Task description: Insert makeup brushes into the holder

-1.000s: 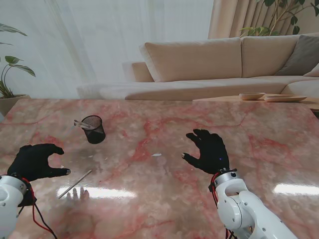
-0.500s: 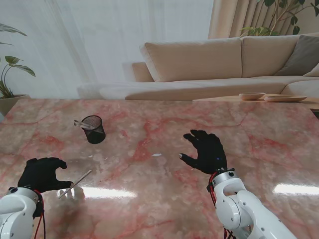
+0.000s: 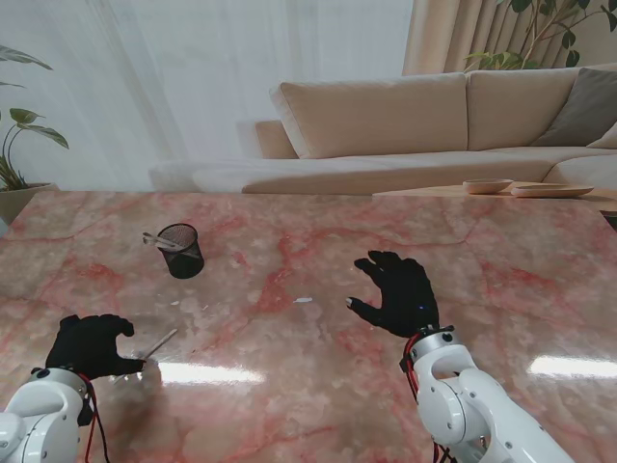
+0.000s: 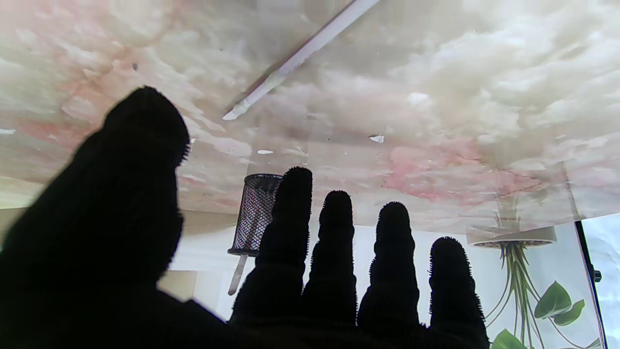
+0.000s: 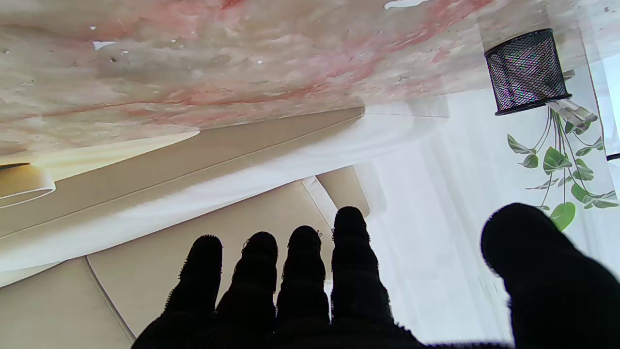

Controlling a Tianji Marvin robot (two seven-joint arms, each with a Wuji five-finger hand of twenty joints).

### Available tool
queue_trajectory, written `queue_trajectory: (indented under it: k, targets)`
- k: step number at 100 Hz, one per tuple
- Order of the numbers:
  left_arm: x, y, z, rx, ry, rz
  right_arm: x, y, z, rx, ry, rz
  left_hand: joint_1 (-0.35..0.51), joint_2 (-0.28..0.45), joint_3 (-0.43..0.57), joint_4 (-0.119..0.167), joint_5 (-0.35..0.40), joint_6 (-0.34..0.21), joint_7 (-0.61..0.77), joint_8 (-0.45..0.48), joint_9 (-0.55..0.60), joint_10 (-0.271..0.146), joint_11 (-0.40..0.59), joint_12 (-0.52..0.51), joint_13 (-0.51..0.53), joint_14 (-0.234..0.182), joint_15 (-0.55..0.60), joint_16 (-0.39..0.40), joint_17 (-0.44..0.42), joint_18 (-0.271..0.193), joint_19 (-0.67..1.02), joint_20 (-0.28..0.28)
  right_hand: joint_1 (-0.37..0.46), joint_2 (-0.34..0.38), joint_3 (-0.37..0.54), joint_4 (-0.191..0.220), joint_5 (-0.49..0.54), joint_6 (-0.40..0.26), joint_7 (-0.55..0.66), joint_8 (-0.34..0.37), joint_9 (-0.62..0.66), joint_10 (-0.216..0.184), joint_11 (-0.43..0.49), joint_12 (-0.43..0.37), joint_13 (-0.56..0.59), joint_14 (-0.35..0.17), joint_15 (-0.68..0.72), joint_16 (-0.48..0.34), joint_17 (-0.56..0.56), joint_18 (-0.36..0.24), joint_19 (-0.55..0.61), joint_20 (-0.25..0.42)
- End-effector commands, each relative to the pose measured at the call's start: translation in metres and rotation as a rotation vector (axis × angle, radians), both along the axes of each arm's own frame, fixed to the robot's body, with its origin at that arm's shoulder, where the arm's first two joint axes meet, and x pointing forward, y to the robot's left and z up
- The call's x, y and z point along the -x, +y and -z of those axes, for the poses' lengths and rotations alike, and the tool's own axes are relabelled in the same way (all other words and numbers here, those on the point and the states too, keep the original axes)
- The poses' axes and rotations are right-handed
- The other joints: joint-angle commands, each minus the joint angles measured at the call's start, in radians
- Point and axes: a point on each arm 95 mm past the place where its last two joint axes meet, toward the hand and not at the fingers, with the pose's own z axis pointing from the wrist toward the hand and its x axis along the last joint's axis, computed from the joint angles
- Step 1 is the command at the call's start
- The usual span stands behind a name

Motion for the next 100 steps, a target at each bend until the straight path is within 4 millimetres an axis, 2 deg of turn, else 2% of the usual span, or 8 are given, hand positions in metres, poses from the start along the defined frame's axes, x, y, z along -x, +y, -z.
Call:
queue_trajectory:
  k: [1, 29, 55, 100]
  targets:
    - [0.003, 0.000, 0.009, -0.016, 0.020, -0.001, 0.003, 0.000, 0.003, 0.003, 0.021, 0.000, -0.043, -0.029, 0.018, -0.025, 0.008, -0.014, 0.018, 0.017, 0.030, 0.011, 0.019, 0.015, 0.008, 0.039, 0.022, 0.018, -0.019, 0.003, -0.035, -0.004, -0.008, -0.005, 0.003, 0.041, -0.017, -0.003, 0.001, 0.009, -0.021, -0.003, -0.007, 0.003, -0.014, -0.017, -0.002, 0.003, -0.019, -0.003, 0.003, -0.005]
    - [-0.002, -0.006, 0.022, -0.032, 0.003, -0.021, 0.002, 0.001, 0.003, 0.008, 0.026, -0.007, -0.025, -0.039, 0.037, -0.023, 0.033, -0.034, 0.095, 0.067, 0.051, 0.004, 0.057, 0.058, 0.017, 0.047, 0.047, 0.041, -0.015, 0.005, -0.043, 0.010, -0.006, -0.005, 0.004, 0.040, -0.017, -0.003, 0.001, 0.009, -0.022, -0.003, -0.008, 0.005, -0.015, -0.016, -0.002, 0.004, -0.019, -0.003, 0.003, -0.005]
    - [-0.010, -0.018, 0.032, -0.041, -0.020, -0.023, 0.000, 0.002, 0.002, 0.006, 0.027, -0.008, -0.005, -0.080, 0.167, -0.031, 0.097, -0.073, 0.185, 0.128, 0.102, -0.015, 0.102, 0.119, 0.043, 0.050, 0.078, 0.071, -0.013, -0.001, -0.042, 0.023, -0.006, -0.005, 0.005, 0.040, -0.017, -0.003, 0.001, 0.010, -0.022, -0.002, -0.006, 0.006, -0.014, -0.017, 0.000, 0.005, -0.020, -0.003, 0.003, -0.004]
    - [-0.028, -0.032, 0.035, -0.121, -0.021, -0.033, 0.002, 0.002, 0.004, -0.001, 0.032, 0.001, 0.005, -0.089, 0.192, -0.037, 0.136, -0.099, 0.240, 0.153, 0.164, -0.023, 0.133, 0.140, 0.077, 0.051, 0.100, 0.082, -0.010, -0.013, -0.045, 0.021, -0.004, -0.004, 0.007, 0.039, -0.016, -0.005, 0.002, 0.010, -0.023, 0.000, -0.004, 0.009, -0.019, -0.016, 0.001, 0.007, -0.022, -0.001, 0.005, -0.003]
